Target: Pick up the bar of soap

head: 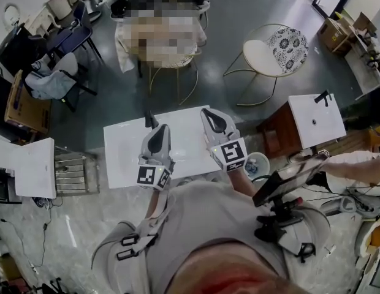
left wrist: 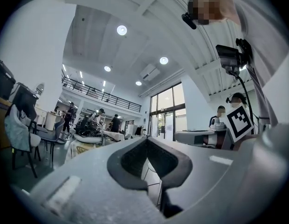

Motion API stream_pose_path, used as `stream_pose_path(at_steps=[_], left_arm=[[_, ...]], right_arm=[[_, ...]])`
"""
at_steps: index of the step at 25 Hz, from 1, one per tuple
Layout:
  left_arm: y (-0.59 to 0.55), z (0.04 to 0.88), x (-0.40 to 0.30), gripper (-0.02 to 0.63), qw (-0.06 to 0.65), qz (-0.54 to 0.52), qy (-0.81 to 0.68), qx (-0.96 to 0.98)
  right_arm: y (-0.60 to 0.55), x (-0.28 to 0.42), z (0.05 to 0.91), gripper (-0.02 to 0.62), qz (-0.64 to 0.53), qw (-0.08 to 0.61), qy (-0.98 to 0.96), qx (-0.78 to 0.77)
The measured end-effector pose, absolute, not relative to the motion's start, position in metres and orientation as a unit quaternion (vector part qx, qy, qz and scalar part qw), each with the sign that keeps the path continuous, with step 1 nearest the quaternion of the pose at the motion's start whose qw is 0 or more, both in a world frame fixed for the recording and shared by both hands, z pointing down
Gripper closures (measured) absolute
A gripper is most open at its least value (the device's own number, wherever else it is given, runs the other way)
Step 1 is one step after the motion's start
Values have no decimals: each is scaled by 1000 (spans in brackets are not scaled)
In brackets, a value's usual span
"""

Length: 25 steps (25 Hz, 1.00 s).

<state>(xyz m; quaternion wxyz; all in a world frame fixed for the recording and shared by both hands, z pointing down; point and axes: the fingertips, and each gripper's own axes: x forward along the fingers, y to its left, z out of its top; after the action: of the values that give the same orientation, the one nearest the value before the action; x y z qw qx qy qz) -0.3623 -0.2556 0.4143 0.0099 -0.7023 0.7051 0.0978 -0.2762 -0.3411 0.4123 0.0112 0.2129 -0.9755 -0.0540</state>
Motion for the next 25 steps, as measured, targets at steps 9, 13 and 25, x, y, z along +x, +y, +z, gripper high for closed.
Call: stream_pose_path(at_steps=[9,13,25], left_arm=[[-275,420,-371,607,11,84,707,-702],[-281,427,-371,607,6,82,703,-707],[-293,421,-381,607,16,79,712,-698]], right_arm=[[-366,-274,432,592,-34,20,-976,213],[-372,-277,433,591,-38,20,-975,217],[-394,-286,443,63,-38,56,-968,240]])
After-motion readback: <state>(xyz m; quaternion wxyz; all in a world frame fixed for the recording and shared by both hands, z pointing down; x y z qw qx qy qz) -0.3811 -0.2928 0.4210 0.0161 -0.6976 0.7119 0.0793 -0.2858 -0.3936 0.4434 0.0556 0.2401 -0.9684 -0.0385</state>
